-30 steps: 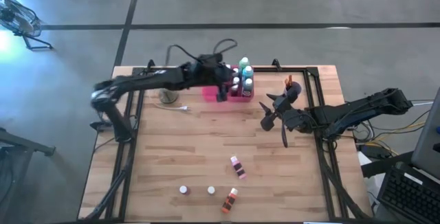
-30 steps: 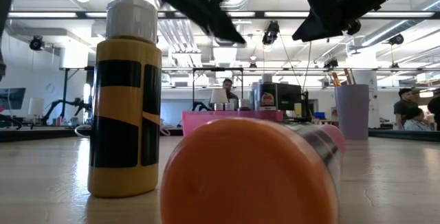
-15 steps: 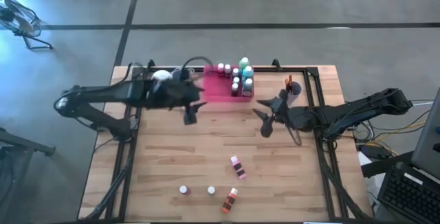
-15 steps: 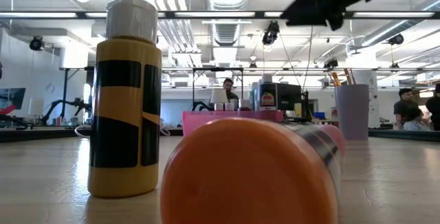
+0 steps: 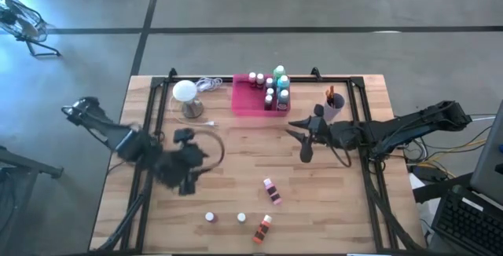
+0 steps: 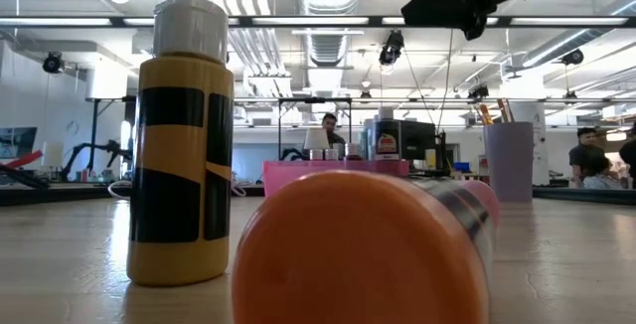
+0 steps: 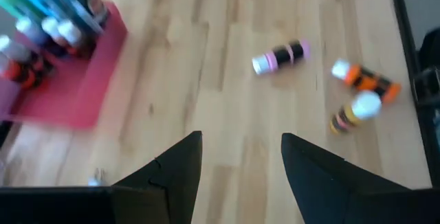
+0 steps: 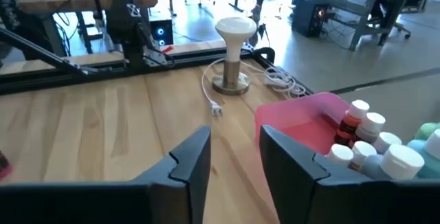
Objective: Pick & Place Paint Supplies
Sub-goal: Put the pink black paint bottle into the pink bin
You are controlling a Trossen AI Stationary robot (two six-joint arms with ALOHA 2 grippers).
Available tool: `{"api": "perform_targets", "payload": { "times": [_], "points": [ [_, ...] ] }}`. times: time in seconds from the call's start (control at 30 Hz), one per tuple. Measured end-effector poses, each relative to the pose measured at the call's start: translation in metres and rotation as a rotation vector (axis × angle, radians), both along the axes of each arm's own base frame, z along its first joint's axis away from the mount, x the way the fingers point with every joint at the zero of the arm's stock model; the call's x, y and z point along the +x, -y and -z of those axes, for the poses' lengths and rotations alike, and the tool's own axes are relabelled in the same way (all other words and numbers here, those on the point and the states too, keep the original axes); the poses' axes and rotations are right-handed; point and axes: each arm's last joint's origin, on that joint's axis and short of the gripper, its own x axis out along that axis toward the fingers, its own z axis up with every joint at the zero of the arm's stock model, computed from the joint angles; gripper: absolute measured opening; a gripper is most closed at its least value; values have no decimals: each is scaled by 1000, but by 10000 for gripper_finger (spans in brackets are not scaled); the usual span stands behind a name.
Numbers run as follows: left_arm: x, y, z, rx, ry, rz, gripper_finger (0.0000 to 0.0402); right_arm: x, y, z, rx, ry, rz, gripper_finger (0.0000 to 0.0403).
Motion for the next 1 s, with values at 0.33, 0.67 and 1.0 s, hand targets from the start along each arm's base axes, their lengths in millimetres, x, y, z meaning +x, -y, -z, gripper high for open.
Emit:
{"api": "perform_targets", "payload": {
  "times": [0.33, 0.67, 1.0],
  "points": [
    [-42, 77, 38, -33, -124, -31, 203, 0, 0, 2, 25, -9, 8, 89],
    [-56, 145, 94, 53, -164, -12, 204, -1, 0, 3, 23, -23, 9, 69],
    [-34, 171, 139, 130, -135, -43, 204, -2, 0, 7, 24, -32, 10, 104]
  ]
}}
